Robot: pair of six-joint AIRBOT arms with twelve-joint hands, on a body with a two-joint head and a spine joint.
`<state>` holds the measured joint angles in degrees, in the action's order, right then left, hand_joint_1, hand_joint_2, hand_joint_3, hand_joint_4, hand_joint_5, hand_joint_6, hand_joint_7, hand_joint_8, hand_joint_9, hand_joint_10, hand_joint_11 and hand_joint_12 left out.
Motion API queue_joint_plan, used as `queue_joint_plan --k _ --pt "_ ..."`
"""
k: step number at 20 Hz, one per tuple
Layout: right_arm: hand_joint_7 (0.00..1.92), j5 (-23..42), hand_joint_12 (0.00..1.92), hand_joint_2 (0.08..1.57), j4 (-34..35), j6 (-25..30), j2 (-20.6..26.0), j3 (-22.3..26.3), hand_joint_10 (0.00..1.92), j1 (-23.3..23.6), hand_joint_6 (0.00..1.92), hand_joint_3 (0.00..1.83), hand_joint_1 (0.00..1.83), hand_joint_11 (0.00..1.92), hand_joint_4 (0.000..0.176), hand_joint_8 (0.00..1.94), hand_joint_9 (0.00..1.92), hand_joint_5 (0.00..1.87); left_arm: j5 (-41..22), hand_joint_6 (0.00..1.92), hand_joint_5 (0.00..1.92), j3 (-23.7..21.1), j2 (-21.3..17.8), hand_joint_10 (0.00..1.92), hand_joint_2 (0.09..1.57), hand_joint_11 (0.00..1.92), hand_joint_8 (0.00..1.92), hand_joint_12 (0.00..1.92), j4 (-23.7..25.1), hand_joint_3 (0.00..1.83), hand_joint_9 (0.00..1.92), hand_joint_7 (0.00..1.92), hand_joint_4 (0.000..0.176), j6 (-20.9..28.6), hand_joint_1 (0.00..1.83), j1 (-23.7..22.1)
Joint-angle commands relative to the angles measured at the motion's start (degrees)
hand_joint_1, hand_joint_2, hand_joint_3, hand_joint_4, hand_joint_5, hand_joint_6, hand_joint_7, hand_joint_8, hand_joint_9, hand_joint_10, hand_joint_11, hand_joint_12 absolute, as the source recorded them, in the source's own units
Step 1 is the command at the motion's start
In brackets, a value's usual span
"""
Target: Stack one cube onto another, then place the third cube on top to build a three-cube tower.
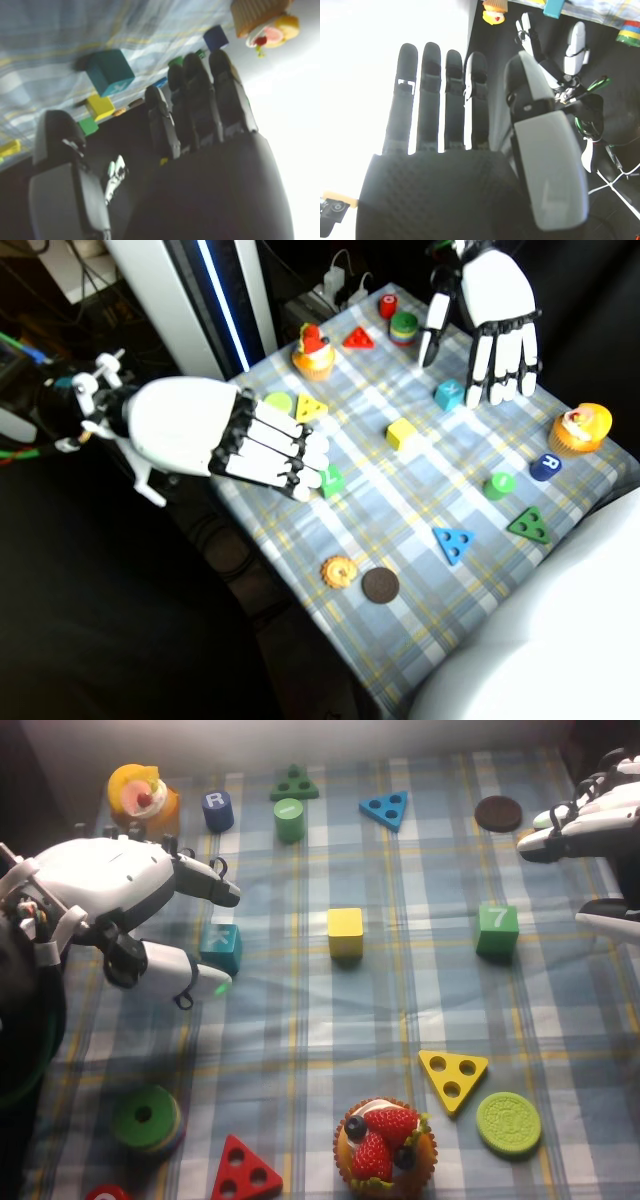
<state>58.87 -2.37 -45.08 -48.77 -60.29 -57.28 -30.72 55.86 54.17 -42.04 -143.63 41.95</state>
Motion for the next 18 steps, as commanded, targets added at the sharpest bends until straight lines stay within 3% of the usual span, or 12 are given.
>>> queue_joint_plan --k 1,2,4,5,6,7,9,10,14,16,17,18 --pt "0.65 6.94 0.82 1.25 1.05 0.21 0.08 -0.19 0.0 0.67 0.0 0.0 0.87 0.33 0.0 0.0 0.65 0.68 -4.37 0.01 0.68 0.54 0.56 0.01 0.97 0.23 0.01 0.18 1.09 0.01 0.52 0.58 0.155 -0.14 0.74 -1.01" --pt "0.65 6.91 0.82 1.25 1.05 0.21 0.08 -0.21 0.0 0.6 0.0 0.0 0.84 0.33 0.0 0.0 0.65 0.68 -3.91 0.01 0.73 1.03 0.96 0.0 0.98 0.25 0.01 0.2 0.67 0.0 0.54 0.61 0.146 -0.64 0.73 -1.33" --pt "0.65 6.81 0.82 1.25 1.04 0.21 0.08 -0.25 0.0 0.57 0.0 0.0 0.85 0.34 0.0 0.0 0.65 0.68 -2.93 0.01 0.73 1.62 1.58 0.0 0.99 0.25 0.0 0.2 -0.28 0.0 0.54 0.61 0.152 -3.12 0.72 -1.93" --pt "0.65 6.8 0.82 1.25 1.04 0.21 0.08 -0.27 0.0 0.57 0.0 0.0 0.87 0.33 0.0 0.0 0.65 0.68 -2.51 0.02 0.76 1.81 1.7 0.01 0.98 0.27 0.01 0.21 -0.51 0.0 0.57 0.64 0.142 -3.69 0.75 -2.12" --pt "0.65 6.8 0.82 1.25 1.04 0.21 0.08 -0.28 0.0 0.57 0.0 0.0 0.87 0.33 0.0 0.0 0.64 0.68 -2.27 0.02 0.78 1.96 1.75 0.01 0.98 0.29 0.01 0.22 -0.66 0.0 0.58 0.65 0.146 -3.7 0.77 -2.2" --pt "0.65 6.79 0.82 1.25 1.04 0.21 0.08 -0.28 0.0 0.57 0.0 0.0 0.87 0.33 0.0 0.0 0.64 0.68 -2.19 0.02 0.78 2.07 1.85 0.01 0.98 0.27 0.01 0.22 -0.68 0.0 0.58 0.65 0.163 -3.71 0.76 -2.22" --pt "0.66 6.71 0.83 1.26 1.01 0.23 0.07 -0.27 0.01 0.45 0.0 0.0 0.86 0.34 0.0 0.0 0.66 0.69 -1.8 0.01 0.8 2.36 2.0 0.01 0.99 0.27 0.01 0.22 -0.96 0.0 0.58 0.66 0.17 -4.14 0.76 -2.31" --pt "0.66 6.7 0.84 1.26 1.01 0.28 0.07 -0.27 0.01 0.36 0.0 0.0 0.85 0.36 0.0 0.0 0.67 0.69 -1.54 0.0 0.85 2.57 2.08 0.01 0.99 0.27 0.0 0.25 -1.17 0.0 0.61 0.71 0.156 -4.34 0.79 -2.36" --pt "0.67 6.66 0.88 1.26 1.01 0.42 0.07 -0.27 0.0 0.19 0.0 0.0 0.85 0.35 0.0 0.0 0.68 0.68 -1.49 0.01 0.87 3.03 2.55 0.0 1.0 0.24 0.01 0.26 -1.77 0.0 0.61 0.73 0.158 -4.39 0.86 -2.51" --pt "0.66 6.6 0.91 1.28 1.01 0.45 0.07 -0.28 0.0 0.08 0.0 0.0 0.83 0.33 0.0 0.0 0.68 0.68 -1.47 0.01 0.88 3.53 3.12 0.01 1.03 0.24 0.01 0.26 -2.28 0.01 0.62 0.74 0.144 -4.39 0.82 -2.76" --pt "0.67 6.59 0.91 1.28 1.01 0.45 0.07 -0.29 0.0 0.07 0.0 0.0 0.86 0.33 0.0 0.0 0.68 0.68 -1.65 0.02 0.92 3.72 3.43 0.01 1.03 0.26 0.02 0.27 -2.63 0.01 0.65 0.78 0.139 -4.39 0.94 -2.86" --pt "0.67 6.59 0.91 1.28 1.01 0.45 0.07 -0.29 0.0 0.07 0.0 0.0 0.86 0.33 0.0 0.0 0.68 0.68 -1.84 0.02 0.92 3.81 3.63 0.01 1.03 0.26 0.02 0.27 -2.74 0.01 0.65 0.78 0.139 -4.39 0.94 -2.91"
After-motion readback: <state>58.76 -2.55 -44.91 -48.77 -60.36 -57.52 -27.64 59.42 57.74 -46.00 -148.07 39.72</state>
